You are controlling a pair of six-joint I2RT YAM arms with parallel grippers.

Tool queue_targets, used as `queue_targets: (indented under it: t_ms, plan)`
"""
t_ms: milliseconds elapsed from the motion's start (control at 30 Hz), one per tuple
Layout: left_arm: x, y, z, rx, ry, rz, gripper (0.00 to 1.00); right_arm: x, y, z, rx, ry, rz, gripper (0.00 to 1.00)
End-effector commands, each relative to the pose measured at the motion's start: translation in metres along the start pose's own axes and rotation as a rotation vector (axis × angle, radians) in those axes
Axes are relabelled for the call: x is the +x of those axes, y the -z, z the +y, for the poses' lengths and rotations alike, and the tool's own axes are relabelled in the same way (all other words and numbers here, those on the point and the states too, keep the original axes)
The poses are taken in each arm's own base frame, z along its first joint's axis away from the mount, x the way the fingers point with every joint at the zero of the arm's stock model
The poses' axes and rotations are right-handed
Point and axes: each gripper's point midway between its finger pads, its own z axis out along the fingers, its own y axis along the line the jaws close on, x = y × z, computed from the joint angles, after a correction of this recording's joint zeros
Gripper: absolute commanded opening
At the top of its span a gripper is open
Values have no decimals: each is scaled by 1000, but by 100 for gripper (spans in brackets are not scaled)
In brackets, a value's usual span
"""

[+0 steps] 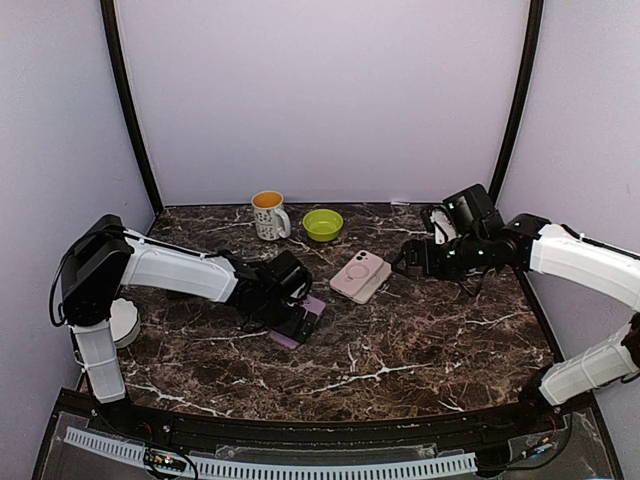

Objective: Take the phone out of the phone case
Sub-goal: Pick up the phone with the phone case from the center of the board.

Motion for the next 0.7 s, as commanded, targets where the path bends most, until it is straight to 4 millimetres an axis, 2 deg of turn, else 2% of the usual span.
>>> queue_targets:
  t_ms: [0, 133, 333, 467, 533, 667]
  plan:
    - [12, -3, 9, -63, -12, 78, 99, 0, 4, 1, -2, 8, -22, 95]
    - [23, -10, 11, -71, -15, 117, 97, 1, 3, 0, 5, 11, -18, 95]
    - [34, -13, 16, -108, -23, 138, 76, -2, 4, 2, 0, 12, -24, 95]
    - [40, -12, 15, -89, -29, 143, 67, -2, 7, 2, 5, 19, -24, 95]
    - [39, -7, 10, -51, -32, 135, 66, -4, 9, 2, 3, 24, -35, 95]
    - [28, 17, -8, 64, -63, 96, 65, -7, 14, 6, -33, 48, -78, 96]
